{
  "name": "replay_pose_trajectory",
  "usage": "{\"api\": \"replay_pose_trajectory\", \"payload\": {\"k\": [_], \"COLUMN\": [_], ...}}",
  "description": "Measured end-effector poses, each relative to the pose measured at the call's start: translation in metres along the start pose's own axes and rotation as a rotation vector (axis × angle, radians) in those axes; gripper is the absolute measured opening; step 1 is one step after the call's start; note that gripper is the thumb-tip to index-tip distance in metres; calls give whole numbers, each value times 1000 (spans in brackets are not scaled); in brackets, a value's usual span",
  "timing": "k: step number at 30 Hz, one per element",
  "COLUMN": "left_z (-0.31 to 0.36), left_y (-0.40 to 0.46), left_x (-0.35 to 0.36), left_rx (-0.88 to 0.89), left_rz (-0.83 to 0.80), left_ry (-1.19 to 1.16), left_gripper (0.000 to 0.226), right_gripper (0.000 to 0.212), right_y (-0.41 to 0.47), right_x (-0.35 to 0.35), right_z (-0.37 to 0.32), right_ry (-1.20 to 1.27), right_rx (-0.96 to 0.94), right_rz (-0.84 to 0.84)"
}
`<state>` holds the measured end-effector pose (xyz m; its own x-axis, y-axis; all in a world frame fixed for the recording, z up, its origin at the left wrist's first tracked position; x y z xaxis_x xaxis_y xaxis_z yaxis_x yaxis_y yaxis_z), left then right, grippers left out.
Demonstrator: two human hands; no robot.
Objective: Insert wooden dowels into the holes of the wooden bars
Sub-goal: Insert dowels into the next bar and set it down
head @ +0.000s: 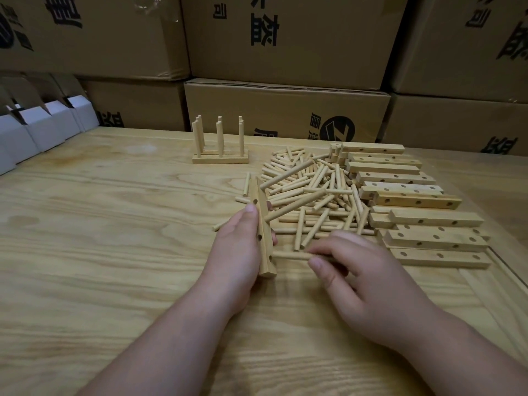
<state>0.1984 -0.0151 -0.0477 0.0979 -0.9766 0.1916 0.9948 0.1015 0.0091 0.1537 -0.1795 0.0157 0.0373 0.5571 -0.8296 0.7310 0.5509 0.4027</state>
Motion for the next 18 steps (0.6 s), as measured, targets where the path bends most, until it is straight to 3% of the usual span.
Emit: {"api": "replay_pose_trajectory", "payload": {"k": [5,18], "left_z": [0,7], "left_y": [-2,-9], "left_x": [3,5], "left_rx": [-4,60], "left_rz": [-3,29], "left_ry": [-36,176], "left_gripper": [38,34], "right_gripper": [17,18], "right_y": [0,2], "right_x": [9,10], "right_z": [3,-7], "right_ry": [36,18], "right_rx": [8,-46], "right_rz": [-48,-17]}}
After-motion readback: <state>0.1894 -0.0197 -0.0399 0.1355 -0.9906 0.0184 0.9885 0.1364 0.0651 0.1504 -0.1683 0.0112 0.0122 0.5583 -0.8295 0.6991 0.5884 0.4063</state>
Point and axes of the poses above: each hand's wrist, its own y-axis towards the middle knuckle, its own x-axis out of the palm, z = x × y, the point moved 10 cm from there along y, towards the middle knuckle, and after that the axes turned 8 degrees about -z, right-handed, at the moved point
